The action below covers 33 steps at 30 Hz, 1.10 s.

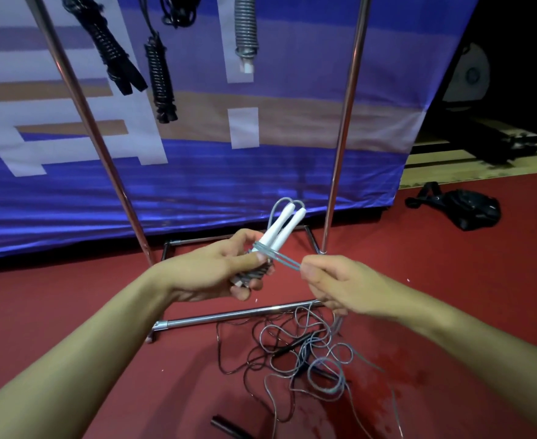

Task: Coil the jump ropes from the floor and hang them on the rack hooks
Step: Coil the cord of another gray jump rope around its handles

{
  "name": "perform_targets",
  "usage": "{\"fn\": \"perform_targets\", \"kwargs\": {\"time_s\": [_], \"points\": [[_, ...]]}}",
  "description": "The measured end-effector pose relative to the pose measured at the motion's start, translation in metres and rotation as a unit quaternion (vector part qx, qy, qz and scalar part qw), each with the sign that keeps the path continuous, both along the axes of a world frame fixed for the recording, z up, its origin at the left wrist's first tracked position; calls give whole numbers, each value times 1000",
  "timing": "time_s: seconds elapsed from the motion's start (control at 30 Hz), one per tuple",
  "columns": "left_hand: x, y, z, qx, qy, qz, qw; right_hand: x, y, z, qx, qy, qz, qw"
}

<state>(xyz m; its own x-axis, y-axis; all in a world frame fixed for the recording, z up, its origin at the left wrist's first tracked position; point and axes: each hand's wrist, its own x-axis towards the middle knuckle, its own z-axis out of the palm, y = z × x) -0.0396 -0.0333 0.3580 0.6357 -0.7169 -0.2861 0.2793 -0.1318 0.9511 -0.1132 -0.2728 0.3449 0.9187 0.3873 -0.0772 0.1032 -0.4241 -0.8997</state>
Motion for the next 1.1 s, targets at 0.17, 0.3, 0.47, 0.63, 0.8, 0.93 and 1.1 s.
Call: {"fn": "perform_targets", "kwargs": {"time_s": [0.17, 0.3, 0.47, 0.63, 0.8, 0.93, 1.1], "points": [[3, -2, 2, -52, 74, -58, 994, -3, -8, 9, -33, 16, 63, 997], [-2, -14, 2, -30, 42, -18, 999, -6, -4, 15, -101, -37, 76, 991], [-11, -25, 2, 10, -58, 44, 997, -12, 1, 22, -189, -124, 79, 971], [-17, -19, 9, 9, -75, 47, 996, -11, 1, 29, -189, -144, 69, 969], [-20, -13, 18, -26, -80, 31, 996, 3, -21, 22, -157, -89, 83, 980], [-30, -15, 20, -2, -66, -52, 996, 14, -27, 11, -216, -213, 64, 951], [-31, -18, 25, 15, -68, -119, 990, 13, -21, 19, -244, -180, 38, 952]]}}
